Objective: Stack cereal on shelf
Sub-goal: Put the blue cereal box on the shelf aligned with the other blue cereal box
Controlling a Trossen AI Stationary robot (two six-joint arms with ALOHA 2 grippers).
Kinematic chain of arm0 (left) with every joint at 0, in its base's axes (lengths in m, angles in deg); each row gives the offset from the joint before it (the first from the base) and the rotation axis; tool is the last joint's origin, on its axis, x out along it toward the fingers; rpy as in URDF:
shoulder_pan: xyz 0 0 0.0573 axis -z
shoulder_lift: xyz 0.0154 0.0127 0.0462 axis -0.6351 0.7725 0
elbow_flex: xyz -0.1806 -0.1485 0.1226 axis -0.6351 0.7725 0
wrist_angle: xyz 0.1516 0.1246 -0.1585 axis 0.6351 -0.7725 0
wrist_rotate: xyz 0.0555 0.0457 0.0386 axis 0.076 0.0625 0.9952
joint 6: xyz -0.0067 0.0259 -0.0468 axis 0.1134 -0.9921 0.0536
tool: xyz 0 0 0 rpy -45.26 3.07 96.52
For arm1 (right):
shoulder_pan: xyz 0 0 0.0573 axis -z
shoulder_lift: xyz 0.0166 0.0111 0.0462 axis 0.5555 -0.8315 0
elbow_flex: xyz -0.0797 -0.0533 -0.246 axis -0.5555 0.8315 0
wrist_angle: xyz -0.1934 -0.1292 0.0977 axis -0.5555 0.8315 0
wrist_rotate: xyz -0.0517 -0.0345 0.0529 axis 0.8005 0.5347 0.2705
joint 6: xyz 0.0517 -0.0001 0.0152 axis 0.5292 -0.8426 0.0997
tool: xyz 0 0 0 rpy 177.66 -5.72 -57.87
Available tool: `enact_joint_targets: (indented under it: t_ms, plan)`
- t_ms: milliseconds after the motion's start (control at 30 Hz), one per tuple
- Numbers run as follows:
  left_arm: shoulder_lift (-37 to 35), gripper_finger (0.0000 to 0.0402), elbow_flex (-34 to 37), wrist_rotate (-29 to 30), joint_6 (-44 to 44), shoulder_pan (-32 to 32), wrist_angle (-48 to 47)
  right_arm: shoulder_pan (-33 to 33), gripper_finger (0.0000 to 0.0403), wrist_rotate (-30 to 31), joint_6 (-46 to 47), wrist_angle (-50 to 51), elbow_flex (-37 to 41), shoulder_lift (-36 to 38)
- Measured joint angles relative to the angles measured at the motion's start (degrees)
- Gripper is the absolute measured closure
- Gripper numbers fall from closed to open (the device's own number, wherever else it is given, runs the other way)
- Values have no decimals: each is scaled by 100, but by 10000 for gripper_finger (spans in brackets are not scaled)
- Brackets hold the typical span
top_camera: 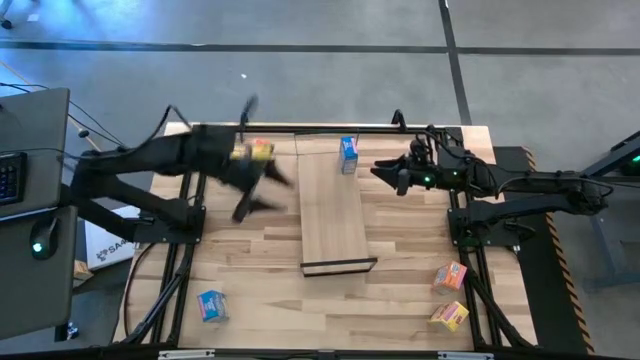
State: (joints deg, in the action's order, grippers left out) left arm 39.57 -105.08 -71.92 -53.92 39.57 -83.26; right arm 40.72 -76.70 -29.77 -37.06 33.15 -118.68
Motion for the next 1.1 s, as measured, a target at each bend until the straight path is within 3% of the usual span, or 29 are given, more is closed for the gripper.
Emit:
enact_joint_targets:
  t_ms: [167, 333, 533, 633, 733, 933, 1100]
  plan:
    - [352, 126, -1125, 1409, -1888, 1789, -2134, -2, 174, -206, -264, 104, 0, 0]
    - [820, 126, -1406, 2390, -1714, 3280, -3136, -2, 174, -186, -359, 262, 0, 0]
    - [1421, 126, -1312, 2120, -580, 4579, -4350, -1, 174, -184, -361, 432, 0, 0]
    - [1670, 126, -1127, 1756, 93, 5135, -4282, 0, 174, -182, -361, 466, 0, 0]
    - [1939, 126, -964, 1647, 219, 5606, -4276, 2, 174, -118, -440, 494, 0, 0]
    - [2159, 126, -295, 1658, 403, 6137, -3937, 2, 174, 193, -510, 508, 0, 0]
    - [2088, 126, 322, 1948, 279, 6067, -3730, 2, 174, 328, -510, 508, 0, 0]
